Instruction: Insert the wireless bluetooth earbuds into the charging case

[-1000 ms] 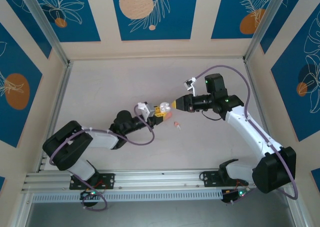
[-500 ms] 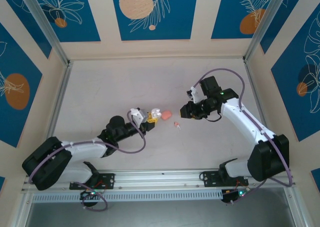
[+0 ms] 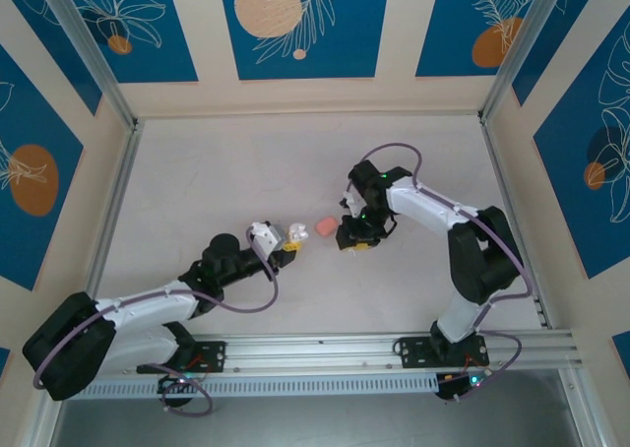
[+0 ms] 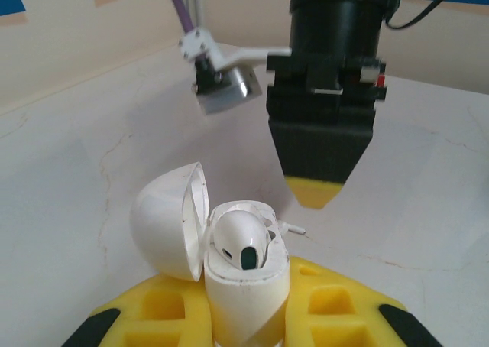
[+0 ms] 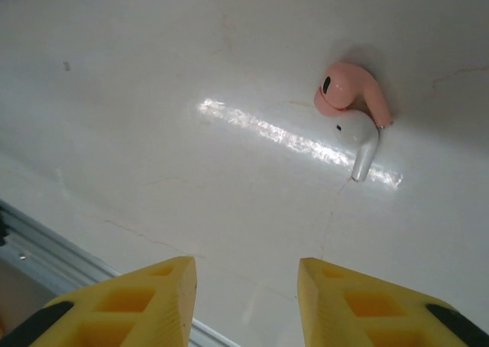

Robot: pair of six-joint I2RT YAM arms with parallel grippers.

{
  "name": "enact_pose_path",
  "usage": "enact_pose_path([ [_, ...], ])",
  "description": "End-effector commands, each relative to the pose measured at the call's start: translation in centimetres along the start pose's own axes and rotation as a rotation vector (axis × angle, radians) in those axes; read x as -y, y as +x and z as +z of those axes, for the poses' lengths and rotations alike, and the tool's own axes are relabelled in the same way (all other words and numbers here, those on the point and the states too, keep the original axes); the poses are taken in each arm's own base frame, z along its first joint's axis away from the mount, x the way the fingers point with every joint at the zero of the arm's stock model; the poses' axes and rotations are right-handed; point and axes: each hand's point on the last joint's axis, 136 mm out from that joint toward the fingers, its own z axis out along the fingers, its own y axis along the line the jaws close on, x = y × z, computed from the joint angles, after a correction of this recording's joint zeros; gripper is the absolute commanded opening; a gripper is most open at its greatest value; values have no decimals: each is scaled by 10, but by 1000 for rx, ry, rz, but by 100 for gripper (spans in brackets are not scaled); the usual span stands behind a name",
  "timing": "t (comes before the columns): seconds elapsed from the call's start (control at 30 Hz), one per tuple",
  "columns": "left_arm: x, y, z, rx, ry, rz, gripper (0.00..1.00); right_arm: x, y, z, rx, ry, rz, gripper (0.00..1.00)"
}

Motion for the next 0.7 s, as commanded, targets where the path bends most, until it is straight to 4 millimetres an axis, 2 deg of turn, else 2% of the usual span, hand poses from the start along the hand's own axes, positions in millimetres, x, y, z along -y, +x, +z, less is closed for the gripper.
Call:
enact_pose_path([
  [0.0, -4, 7, -6, -21, -31, 14, 13, 11, 2, 7, -50, 99, -12, 40],
  [0.37, -7, 4, -9, -16, -57, 18, 13, 33, -11, 30, -113, 243, -57, 41],
  [0.67, -9, 2, -11, -17, -69, 21, 14, 32, -20, 40, -112, 232, -67, 41],
])
